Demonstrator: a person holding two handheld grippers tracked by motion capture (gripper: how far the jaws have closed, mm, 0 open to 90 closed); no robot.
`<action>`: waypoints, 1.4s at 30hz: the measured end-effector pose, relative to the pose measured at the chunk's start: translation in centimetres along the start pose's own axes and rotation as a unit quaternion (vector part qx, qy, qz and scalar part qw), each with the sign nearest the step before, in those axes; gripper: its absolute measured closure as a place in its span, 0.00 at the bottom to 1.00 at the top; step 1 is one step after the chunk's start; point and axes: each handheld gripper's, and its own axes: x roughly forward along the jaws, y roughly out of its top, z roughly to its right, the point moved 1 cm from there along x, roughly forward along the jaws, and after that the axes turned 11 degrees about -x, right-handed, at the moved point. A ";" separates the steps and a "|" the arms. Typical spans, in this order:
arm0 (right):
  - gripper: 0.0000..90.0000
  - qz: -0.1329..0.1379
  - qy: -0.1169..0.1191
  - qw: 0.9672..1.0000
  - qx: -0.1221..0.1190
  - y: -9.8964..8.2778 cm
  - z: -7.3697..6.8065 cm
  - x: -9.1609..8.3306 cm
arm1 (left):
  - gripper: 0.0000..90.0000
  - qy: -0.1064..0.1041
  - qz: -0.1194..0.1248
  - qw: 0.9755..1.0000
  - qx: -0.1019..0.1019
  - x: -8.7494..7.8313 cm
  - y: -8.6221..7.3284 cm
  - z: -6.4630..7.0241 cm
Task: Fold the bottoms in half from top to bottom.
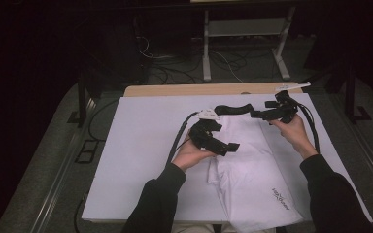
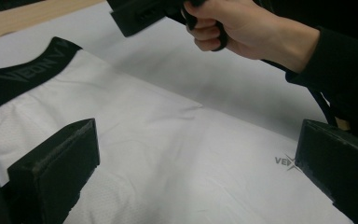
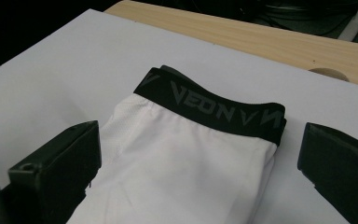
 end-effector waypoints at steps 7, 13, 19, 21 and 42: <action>0.00 -0.002 0.000 1.000 0.003 -0.4 0.2 -0.2 | 0.00 0.008 0.002 1.000 -0.003 -0.7 0.8 -1.0; 0.00 -0.003 -0.001 1.000 0.002 -0.6 0.2 -0.4 | 0.00 0.017 0.007 1.000 -0.011 -1.0 1.3 -2.1; 0.00 -0.007 -0.001 1.000 0.000 -0.7 0.1 -0.5 | 0.00 0.027 0.013 0.999 -0.029 -1.2 1.3 -3.4; 0.00 -0.005 0.000 1.000 0.001 -0.8 0.1 -0.6 | 0.00 0.032 0.015 0.999 -0.036 -1.3 1.3 -3.9; 0.00 -0.016 0.000 1.000 0.005 -1.9 0.2 -0.7 | 0.00 0.064 0.015 0.995 -0.079 -0.8 1.9 -8.0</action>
